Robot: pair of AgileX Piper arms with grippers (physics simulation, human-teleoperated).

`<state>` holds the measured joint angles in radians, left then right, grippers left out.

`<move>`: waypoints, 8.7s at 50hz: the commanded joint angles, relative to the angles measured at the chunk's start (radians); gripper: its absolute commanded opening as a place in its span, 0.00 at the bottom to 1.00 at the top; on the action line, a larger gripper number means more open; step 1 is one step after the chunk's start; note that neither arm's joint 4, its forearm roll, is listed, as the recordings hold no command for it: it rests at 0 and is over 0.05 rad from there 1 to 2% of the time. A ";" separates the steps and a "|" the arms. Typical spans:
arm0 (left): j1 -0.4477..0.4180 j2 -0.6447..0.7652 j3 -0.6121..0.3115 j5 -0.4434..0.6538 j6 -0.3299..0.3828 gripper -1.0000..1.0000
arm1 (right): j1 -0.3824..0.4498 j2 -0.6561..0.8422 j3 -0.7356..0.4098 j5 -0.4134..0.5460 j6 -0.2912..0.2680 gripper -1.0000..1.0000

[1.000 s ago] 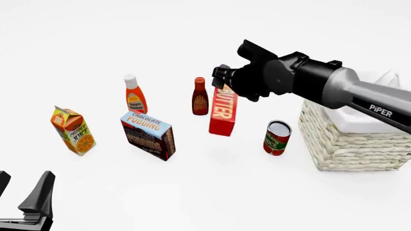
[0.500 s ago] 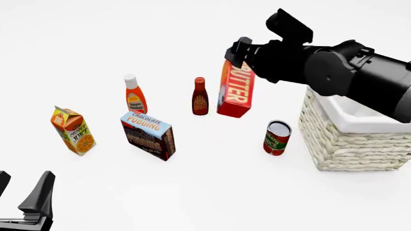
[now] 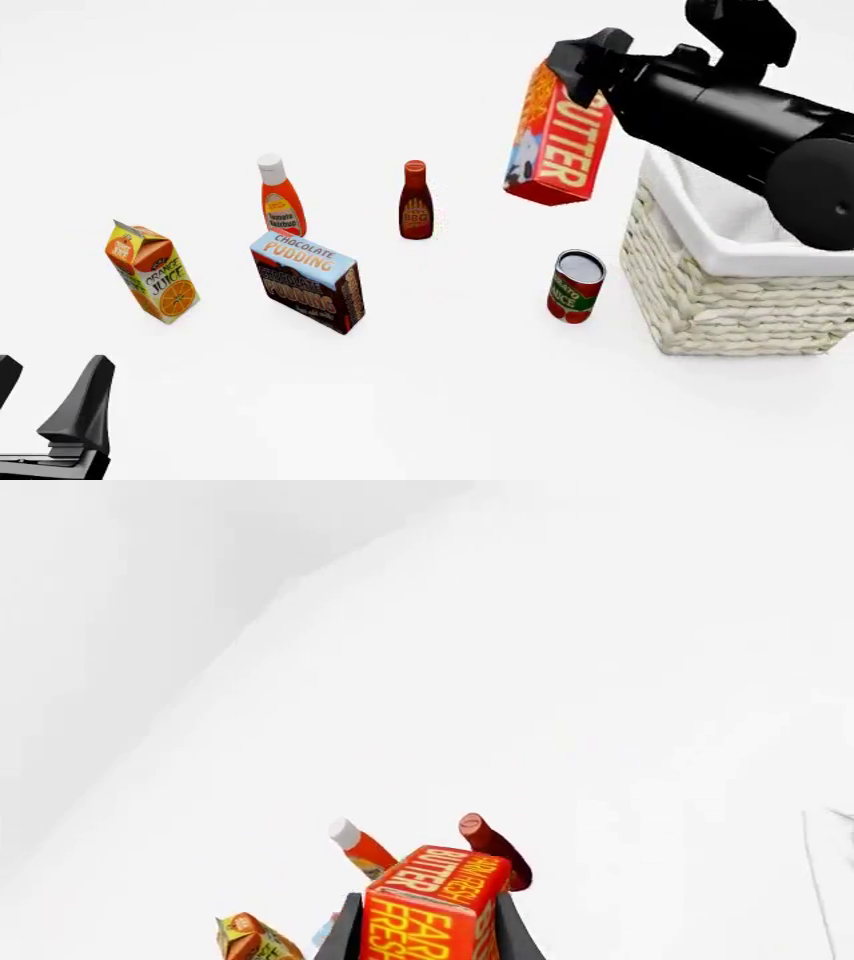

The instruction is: Pick the butter and place it in the basket.

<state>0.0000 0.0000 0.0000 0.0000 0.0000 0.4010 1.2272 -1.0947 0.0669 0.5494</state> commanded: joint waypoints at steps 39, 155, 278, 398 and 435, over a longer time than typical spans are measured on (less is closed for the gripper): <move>0.000 0.000 0.000 0.000 0.000 1.00 | -0.102 -0.391 0.405 -0.539 -0.357 0.00; 0.000 0.000 0.000 0.000 0.000 1.00 | -0.518 -0.084 0.432 -0.896 -0.585 0.00; 0.000 0.000 0.000 0.000 0.000 1.00 | -0.607 0.132 0.417 -0.933 -0.601 0.00; 0.000 0.000 0.000 0.000 0.000 1.00 | -0.638 0.383 0.267 -0.866 -0.606 0.00; 0.000 0.000 0.000 0.000 0.000 1.00 | -0.682 0.415 0.266 -0.899 -0.655 1.00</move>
<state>0.0000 0.0000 0.0000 0.0000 0.0000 -0.2647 1.6608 -0.8242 -0.8289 -0.1104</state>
